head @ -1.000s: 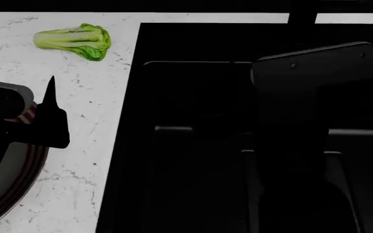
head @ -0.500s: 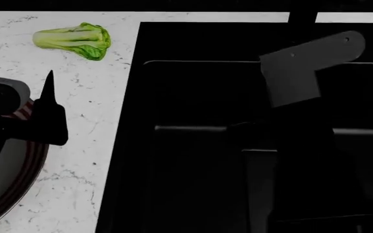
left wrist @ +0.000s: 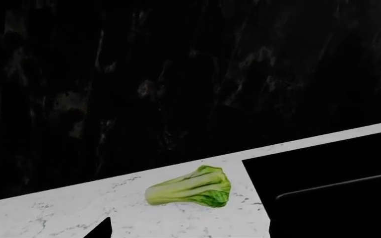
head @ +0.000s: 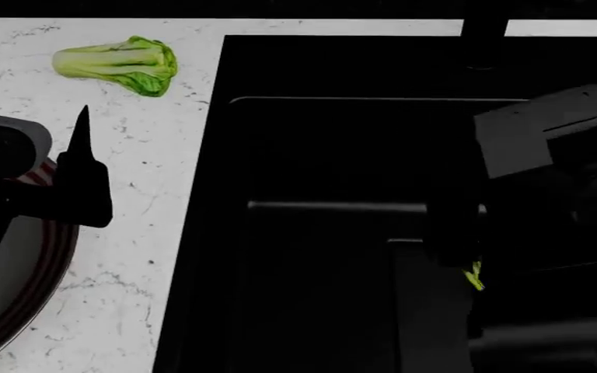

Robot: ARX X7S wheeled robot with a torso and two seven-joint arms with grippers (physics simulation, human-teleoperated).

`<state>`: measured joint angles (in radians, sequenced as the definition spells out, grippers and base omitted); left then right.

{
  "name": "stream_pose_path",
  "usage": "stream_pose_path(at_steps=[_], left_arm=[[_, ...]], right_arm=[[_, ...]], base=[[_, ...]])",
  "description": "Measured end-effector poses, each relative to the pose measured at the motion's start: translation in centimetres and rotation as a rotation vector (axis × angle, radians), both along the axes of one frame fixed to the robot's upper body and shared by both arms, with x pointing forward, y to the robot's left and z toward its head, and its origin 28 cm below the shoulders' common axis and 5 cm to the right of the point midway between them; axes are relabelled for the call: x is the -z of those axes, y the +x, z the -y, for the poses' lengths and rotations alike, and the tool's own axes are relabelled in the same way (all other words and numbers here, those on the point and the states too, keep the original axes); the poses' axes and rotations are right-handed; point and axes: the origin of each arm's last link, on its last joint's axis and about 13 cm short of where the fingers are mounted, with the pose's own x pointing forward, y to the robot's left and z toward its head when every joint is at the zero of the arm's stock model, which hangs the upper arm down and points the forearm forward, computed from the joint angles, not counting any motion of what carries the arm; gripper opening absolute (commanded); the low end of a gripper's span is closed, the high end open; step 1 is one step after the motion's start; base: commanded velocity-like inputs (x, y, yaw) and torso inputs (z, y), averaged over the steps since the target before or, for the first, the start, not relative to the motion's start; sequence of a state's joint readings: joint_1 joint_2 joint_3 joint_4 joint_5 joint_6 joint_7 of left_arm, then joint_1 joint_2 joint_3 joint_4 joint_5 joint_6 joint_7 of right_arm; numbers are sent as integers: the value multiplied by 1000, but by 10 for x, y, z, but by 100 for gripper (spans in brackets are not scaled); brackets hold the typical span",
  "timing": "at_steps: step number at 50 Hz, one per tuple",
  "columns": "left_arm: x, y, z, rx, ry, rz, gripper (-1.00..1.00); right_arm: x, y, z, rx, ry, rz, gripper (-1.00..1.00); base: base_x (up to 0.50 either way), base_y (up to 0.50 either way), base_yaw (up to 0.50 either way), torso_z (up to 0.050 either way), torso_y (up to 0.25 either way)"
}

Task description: Pick the asparagus from the sink and place it on the plate located on the counter

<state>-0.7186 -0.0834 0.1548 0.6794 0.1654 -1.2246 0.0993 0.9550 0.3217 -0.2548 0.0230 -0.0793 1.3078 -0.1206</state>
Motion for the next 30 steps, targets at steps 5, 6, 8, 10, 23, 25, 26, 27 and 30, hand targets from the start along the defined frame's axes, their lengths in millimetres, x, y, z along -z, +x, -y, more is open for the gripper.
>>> stream_pose_path(at_steps=[5,6,8,10,23,25,26,27,30], left_arm=[[0,0,0,0,1,1,100],[0,0,0,0,1,1,100],[-1,0,0,0,2,1,100],[-1,0,1,0,3,0,100],[-1,0,2,3,7,-2,100],[-1,0,2,3,7,-2,100],[-1,0,2,4,7,-2,100],[-1,0,2,4,8,-2,100],[-1,0,3,4,8,-3,100]], right_arm=[[9,9,8,22,-1,-43,100],[11,11,9,25,-1,-51,100],[14,14,12,31,3,-69,100],[18,18,14,35,11,-87,100],[39,36,29,65,46,-192,100],[42,38,31,67,51,-206,100],[43,39,31,68,54,-214,100],[44,39,32,68,56,-221,100],[49,42,34,70,61,-242,100]], base=[[0,0,0,0,0],[0,0,0,0,0],[0,0,0,0,0],[0,0,0,0,0],[0,0,0,0,0],[0,0,0,0,0],[0,0,0,0,0],[0,0,0,0,0],[0,0,0,0,0]])
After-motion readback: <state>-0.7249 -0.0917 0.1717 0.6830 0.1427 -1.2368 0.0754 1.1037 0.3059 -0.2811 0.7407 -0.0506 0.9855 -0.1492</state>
